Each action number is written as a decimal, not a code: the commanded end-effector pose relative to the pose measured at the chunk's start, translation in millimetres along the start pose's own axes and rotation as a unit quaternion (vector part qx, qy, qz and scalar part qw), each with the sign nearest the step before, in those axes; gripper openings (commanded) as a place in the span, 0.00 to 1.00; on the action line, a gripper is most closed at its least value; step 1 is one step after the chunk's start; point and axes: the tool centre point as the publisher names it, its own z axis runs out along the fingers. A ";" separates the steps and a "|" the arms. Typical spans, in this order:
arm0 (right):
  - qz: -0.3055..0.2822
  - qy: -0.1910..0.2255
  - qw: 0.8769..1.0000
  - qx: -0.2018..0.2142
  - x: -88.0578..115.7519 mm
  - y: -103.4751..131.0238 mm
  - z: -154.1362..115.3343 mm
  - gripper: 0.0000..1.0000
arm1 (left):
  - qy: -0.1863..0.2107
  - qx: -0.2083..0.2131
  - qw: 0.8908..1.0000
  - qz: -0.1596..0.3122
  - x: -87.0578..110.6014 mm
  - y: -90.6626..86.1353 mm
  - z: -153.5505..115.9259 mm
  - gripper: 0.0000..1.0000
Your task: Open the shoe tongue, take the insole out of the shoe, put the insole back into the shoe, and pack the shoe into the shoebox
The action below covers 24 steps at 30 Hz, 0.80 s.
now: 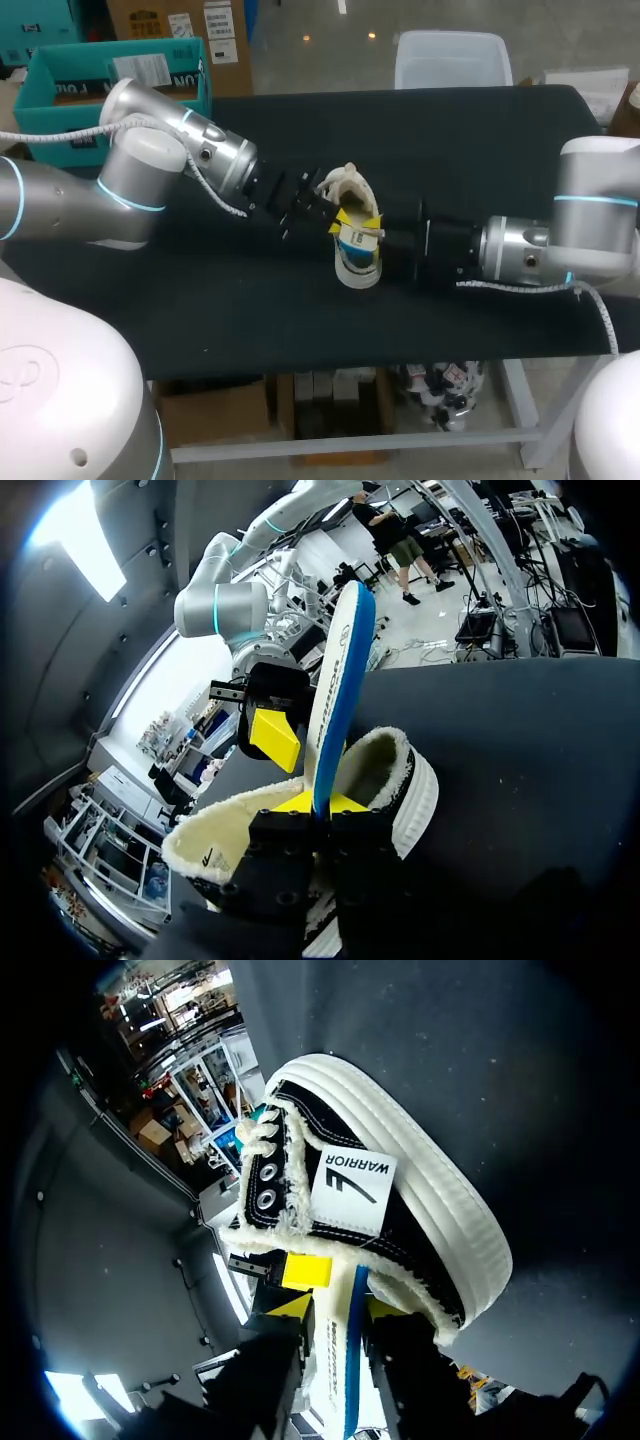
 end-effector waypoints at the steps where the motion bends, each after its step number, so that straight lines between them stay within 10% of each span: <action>1: 0.000 -0.002 1.000 -0.004 -0.5 -6.2 -4.7 0.00 | -0.005 -0.003 1.000 0.001 2.8 -1.6 1.7 0.00; 9: 0.002 -0.005 1.000 0.004 -4.8 -5.1 -1.5 0.00 | -0.004 -0.005 1.000 -0.001 4.3 -8.6 1.3 0.00; 11: 0.002 -0.005 1.000 0.005 -5.2 -4.3 -0.6 0.00 | -0.003 -0.004 1.000 0.006 4.4 -14.6 -0.4 0.26; 13: 0.002 -0.006 1.000 0.005 -5.3 -3.1 0.3 0.00 | -0.003 -0.003 1.000 0.015 4.6 -21.1 -2.1 0.27; 19: 0.002 -0.007 1.000 0.004 -4.9 -2.6 0.0 0.00 | -0.005 0.002 0.999 0.034 6.4 -34.9 -3.4 0.00; 24: 0.003 -0.008 1.000 0.001 -7.0 0.0 -1.4 0.00 | 0.000 0.003 0.999 0.036 6.3 -31.8 1.1 0.00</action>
